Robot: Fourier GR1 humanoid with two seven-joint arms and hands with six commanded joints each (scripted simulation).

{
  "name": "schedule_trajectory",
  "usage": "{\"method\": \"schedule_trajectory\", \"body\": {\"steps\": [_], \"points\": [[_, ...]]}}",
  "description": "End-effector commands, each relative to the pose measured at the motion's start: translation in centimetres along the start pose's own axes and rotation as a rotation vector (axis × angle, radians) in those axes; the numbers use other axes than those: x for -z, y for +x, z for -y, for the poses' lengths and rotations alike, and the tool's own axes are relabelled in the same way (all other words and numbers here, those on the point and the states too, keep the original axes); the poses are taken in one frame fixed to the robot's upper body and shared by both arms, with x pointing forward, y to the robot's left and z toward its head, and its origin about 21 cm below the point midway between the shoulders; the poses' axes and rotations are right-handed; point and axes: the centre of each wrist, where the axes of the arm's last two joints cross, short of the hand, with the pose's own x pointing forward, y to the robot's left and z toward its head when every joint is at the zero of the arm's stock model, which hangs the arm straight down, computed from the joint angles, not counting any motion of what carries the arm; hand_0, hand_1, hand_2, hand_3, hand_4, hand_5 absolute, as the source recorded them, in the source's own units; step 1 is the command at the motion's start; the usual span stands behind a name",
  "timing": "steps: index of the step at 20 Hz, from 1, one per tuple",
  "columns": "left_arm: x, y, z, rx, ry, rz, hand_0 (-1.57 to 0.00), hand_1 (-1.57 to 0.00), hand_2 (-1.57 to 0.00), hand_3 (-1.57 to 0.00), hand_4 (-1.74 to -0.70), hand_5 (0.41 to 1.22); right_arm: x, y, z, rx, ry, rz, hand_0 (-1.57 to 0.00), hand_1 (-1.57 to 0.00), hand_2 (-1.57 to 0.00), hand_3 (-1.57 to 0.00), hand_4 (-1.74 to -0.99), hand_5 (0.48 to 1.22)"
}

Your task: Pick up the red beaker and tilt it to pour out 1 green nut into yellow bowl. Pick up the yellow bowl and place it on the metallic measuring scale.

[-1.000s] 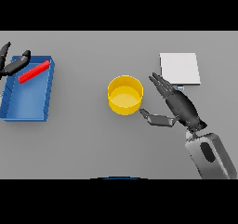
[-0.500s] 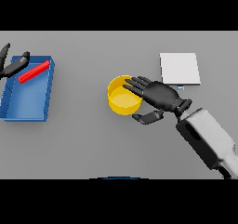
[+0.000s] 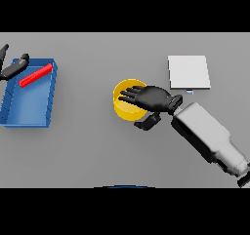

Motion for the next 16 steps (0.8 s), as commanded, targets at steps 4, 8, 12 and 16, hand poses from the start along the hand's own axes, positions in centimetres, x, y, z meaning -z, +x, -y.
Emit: {"method": "schedule_trajectory", "body": {"steps": [4, 8, 12, 16], "points": [[-0.1, -0.6, 0.5, 0.001, -0.009, 0.002, 0.0, 0.0, 0.0, 0.0, -0.8, 0.703, 1.4, 0.1, 0.0, -0.026, 0.07, -0.013, 0.0, 0.0, 0.0, 0.0, -1.181, 0.674], [0.1, -0.5, 0.1, 0.015, 0.003, -0.003, 0.0, 0.0, 0.0, 0.0, -0.79, 0.711, 2.0, -0.2, -0.4, -0.022, 0.102, -0.02, 0.0, 0.0, 0.0, -0.02, -1.195, 0.708], [-0.1, -0.1, 0.2, 0.012, -0.006, 0.007, 0.0, 0.0, 0.0, 0.0, -0.79, 0.711, 2.3, -0.1, -0.8, -0.025, 0.105, -0.026, -0.19, -0.18, -0.19, -0.21, -1.309, 0.891], [0.1, -0.8, 0.0, 0.013, -0.008, 0.004, 0.0, 0.0, 0.0, 0.0, -0.79, 0.707, 1.9, -0.2, -0.5, -0.022, 0.103, 0.003, -1.0, -0.97, -0.95, -0.79, -1.54, 1.086]]}}
